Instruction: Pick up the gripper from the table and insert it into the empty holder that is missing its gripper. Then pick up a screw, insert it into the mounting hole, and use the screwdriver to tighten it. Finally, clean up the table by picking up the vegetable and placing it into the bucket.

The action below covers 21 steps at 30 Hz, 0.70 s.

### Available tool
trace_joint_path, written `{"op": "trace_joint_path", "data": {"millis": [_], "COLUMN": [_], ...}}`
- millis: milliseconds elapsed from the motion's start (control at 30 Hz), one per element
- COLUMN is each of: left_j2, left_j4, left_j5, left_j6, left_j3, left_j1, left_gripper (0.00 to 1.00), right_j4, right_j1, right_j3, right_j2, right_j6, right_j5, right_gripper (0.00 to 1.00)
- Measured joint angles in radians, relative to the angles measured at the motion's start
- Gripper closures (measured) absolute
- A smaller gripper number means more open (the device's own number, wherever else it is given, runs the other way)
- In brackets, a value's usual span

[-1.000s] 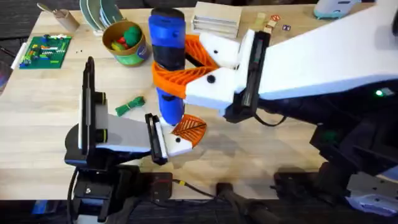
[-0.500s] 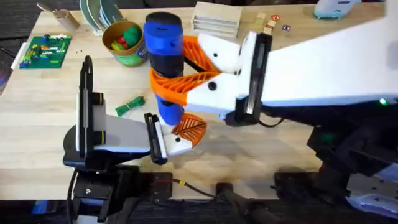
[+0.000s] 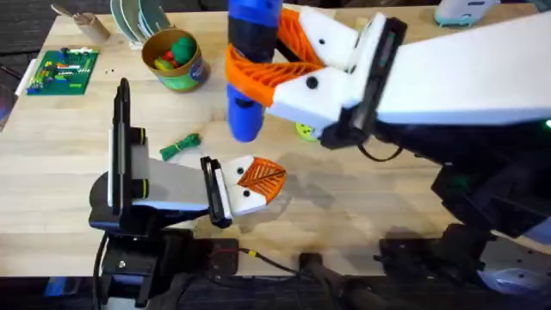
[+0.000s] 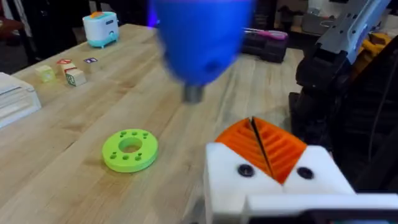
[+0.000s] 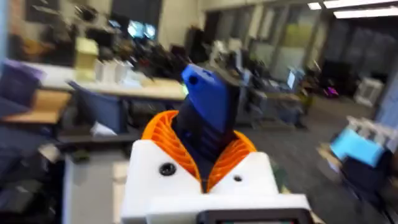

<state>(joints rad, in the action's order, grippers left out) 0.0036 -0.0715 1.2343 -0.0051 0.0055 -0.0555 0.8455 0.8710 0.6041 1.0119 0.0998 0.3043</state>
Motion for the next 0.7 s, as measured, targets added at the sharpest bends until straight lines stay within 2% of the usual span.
{"op": "trace_joint_path", "data": {"millis": [133, 333, 500, 700], "left_j2": [0.0, 0.0, 0.0, 0.0], "left_j4": [0.0, 0.0, 0.0, 0.0], "left_j5": [0.0, 0.0, 0.0, 0.0], "left_j6": [0.0, 0.0, 0.0, 0.0], "left_j3": [0.0, 0.0, 0.0, 0.0], "left_j1": [0.0, 0.0, 0.0, 0.0], "left_gripper": [0.997, 0.997, 0.997, 0.997], "right_j4": [-0.223, -0.48, -0.558, -0.557], "right_j1": [-0.078, -0.25, -0.362, -0.397], "right_j3": [0.0, 0.001, 0.001, 0.001], "right_j2": [0.002, 0.02, 0.102, 0.277], "right_j6": [0.1, 0.374, 0.629, 0.922], "right_j5": [-0.1, -0.259, -0.368, -0.444], "right_gripper": [0.976, 0.976, 0.976, 0.976]}}
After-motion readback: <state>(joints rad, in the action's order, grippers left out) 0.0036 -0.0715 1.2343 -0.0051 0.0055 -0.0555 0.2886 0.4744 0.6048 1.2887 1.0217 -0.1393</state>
